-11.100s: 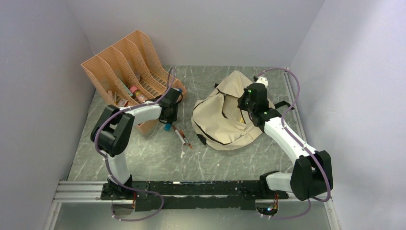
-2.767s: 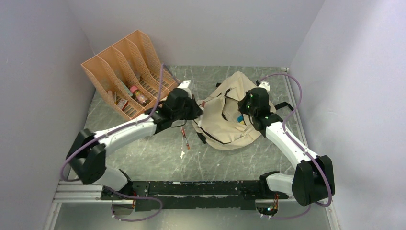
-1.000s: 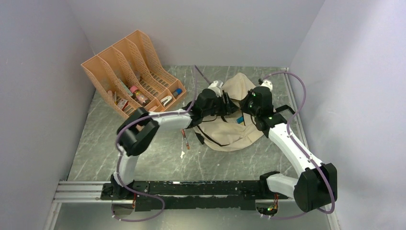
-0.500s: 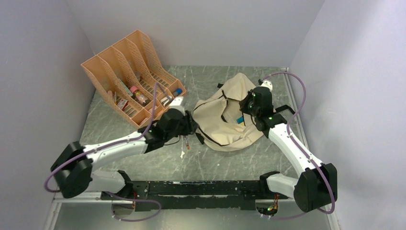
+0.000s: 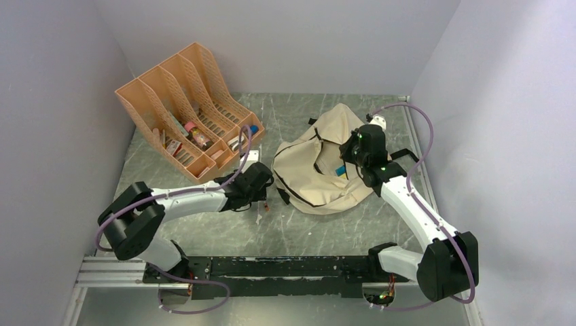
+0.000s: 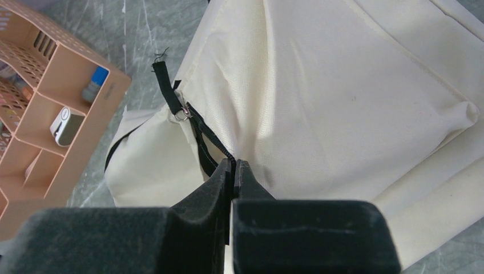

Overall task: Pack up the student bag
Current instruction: Place the stationery in the student bag, then pick up the stationery from the center of the board.

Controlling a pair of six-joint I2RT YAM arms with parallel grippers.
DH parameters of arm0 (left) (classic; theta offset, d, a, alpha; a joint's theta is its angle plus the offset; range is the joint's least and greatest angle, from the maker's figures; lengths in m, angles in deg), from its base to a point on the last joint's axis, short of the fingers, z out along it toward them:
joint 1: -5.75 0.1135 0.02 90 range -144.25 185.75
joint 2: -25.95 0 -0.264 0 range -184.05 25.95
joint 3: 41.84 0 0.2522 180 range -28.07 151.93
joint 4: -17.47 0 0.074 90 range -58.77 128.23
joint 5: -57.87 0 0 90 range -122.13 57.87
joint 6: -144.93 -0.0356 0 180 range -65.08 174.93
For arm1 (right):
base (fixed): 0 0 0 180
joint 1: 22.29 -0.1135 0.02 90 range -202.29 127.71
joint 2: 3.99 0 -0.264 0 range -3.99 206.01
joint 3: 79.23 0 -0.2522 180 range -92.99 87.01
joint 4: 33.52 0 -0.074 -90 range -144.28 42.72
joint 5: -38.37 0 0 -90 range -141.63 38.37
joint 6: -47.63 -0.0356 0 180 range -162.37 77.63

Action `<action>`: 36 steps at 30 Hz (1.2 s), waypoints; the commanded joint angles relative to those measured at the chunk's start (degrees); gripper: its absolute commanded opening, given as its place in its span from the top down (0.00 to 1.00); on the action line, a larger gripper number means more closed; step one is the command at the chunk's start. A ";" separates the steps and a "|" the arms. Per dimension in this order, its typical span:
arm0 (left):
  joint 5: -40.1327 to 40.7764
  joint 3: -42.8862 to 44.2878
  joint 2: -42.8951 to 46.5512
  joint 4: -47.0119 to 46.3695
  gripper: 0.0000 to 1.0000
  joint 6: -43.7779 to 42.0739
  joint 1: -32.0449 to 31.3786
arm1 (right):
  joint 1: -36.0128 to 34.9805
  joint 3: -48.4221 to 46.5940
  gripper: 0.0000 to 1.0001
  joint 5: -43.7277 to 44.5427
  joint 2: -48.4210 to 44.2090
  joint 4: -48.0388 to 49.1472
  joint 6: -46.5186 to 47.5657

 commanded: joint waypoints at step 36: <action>-2.74 4.16 -9.78 1.42 0.81 1.95 0.31 | -0.35 1.92 1.00 -1.17 -1.44 0.89 -0.23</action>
